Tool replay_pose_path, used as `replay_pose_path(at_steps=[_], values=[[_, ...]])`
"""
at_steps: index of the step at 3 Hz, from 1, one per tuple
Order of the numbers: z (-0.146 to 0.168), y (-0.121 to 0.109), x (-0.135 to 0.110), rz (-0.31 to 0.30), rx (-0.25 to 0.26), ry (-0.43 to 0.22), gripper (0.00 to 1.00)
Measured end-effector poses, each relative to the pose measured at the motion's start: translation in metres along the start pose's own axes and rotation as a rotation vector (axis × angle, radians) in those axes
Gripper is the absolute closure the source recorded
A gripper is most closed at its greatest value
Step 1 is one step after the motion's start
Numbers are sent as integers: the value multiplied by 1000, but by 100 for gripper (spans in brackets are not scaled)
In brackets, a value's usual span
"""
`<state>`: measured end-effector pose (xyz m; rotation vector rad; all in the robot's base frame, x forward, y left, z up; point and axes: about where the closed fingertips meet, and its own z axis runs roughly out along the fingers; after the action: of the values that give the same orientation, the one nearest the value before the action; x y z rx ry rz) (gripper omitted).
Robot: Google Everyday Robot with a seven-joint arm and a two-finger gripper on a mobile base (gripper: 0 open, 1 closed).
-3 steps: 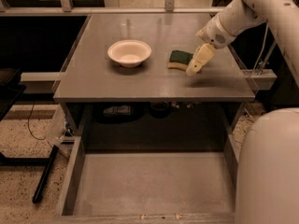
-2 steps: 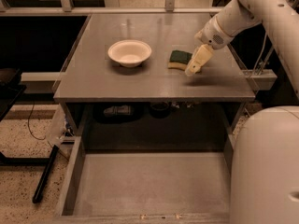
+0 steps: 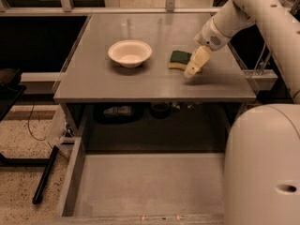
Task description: Place sponge into top drawer
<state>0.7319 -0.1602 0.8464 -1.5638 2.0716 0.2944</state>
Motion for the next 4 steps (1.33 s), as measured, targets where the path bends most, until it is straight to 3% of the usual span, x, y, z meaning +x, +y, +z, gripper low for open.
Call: replay_pose_path(at_steps=[1, 4], values=[[7, 2, 3, 1, -23, 32, 0], [7, 3, 3, 1, -24, 33, 64]])
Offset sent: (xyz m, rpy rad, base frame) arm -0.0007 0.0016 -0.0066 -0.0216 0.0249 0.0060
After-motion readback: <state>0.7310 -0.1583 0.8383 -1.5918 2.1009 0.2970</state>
